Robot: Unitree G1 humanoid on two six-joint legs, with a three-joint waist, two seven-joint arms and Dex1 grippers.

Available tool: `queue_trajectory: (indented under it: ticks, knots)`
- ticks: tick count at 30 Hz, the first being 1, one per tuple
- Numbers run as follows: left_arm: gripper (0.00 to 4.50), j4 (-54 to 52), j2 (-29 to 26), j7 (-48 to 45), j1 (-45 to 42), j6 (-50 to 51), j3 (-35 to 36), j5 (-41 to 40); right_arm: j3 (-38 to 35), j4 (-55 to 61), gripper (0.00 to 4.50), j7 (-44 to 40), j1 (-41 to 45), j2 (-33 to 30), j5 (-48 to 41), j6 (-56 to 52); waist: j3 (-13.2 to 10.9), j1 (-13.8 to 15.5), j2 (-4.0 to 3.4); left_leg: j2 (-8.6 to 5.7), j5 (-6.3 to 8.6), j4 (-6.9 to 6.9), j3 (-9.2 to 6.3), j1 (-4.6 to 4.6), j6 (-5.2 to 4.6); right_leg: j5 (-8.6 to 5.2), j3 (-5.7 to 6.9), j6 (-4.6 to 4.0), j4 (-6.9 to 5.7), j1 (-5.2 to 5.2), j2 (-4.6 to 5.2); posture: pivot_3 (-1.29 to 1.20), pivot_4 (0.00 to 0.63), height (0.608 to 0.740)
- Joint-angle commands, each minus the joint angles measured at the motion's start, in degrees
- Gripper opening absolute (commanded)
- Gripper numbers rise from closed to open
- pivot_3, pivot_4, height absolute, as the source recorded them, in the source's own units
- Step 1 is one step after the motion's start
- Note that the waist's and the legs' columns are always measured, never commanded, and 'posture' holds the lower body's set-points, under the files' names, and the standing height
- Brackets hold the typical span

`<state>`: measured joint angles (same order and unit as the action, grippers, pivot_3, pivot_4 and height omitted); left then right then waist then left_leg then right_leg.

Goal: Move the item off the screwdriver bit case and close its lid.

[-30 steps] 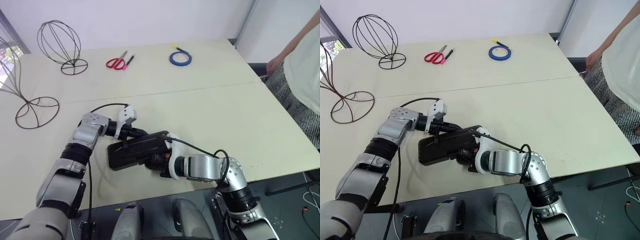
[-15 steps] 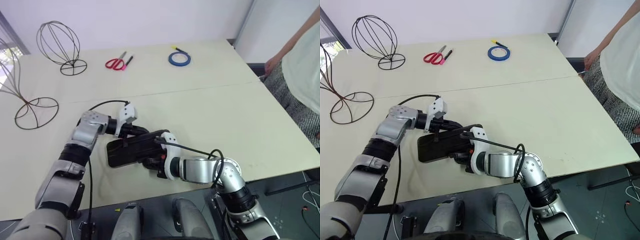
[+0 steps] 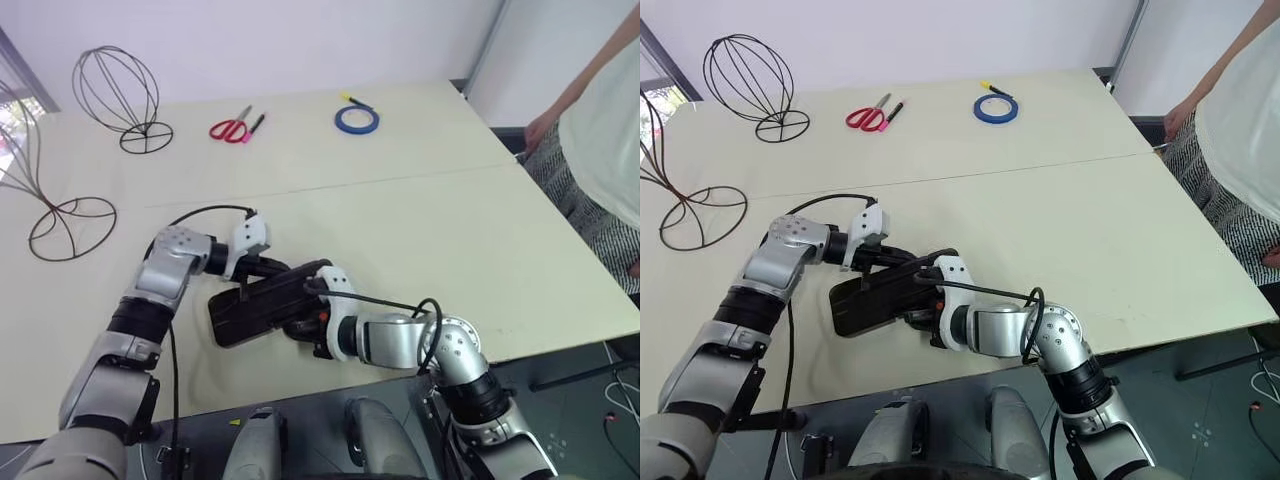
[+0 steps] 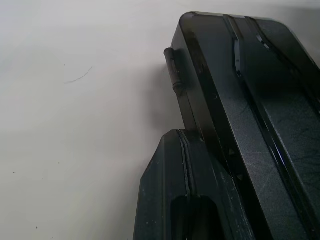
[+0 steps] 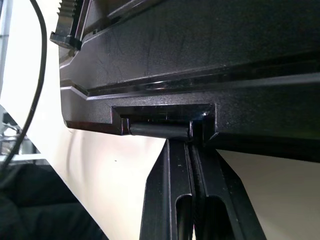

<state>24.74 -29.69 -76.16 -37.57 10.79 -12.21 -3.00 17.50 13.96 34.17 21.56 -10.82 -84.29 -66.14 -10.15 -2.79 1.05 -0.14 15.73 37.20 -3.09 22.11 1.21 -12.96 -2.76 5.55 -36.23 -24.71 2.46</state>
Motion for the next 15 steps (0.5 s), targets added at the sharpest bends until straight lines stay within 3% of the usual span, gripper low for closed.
queue_trajectory:
  ticks: [1,9,15]
  knots:
    - [0.0,3.44,3.38,-3.94,5.11,-3.21,-7.69,1.97,-4.23,1.35,0.05,0.0,4.36,1.56,4.88,3.55,0.08,-0.02,-0.05,0.0,0.0,-0.01,0.0,-0.02,0.0,0.0,0.0,0.0,0.0,0.01,-0.01,0.0,0.15,0.74]
    - [0.0,12.58,6.93,-0.9,-0.87,-9.63,-4.49,3.68,-4.7,2.53,0.05,-1.34,4.52,0.48,3.88,-0.1,0.5,0.54,-0.36,-0.03,0.02,-0.04,0.02,-0.37,-0.04,-0.04,0.02,-0.02,0.06,0.39,0.02,0.0,0.15,0.74]
    - [0.0,17.58,7.65,1.25,-5.83,-12.02,-1.33,3.27,-4.1,5.12,0.05,-8.69,6.68,-5.22,1.14,-6.62,0.54,1.57,-0.39,-0.1,0.02,0.04,0.01,-0.37,-0.04,-0.07,0.08,0.02,0.13,0.53,0.13,0.0,0.15,0.74]
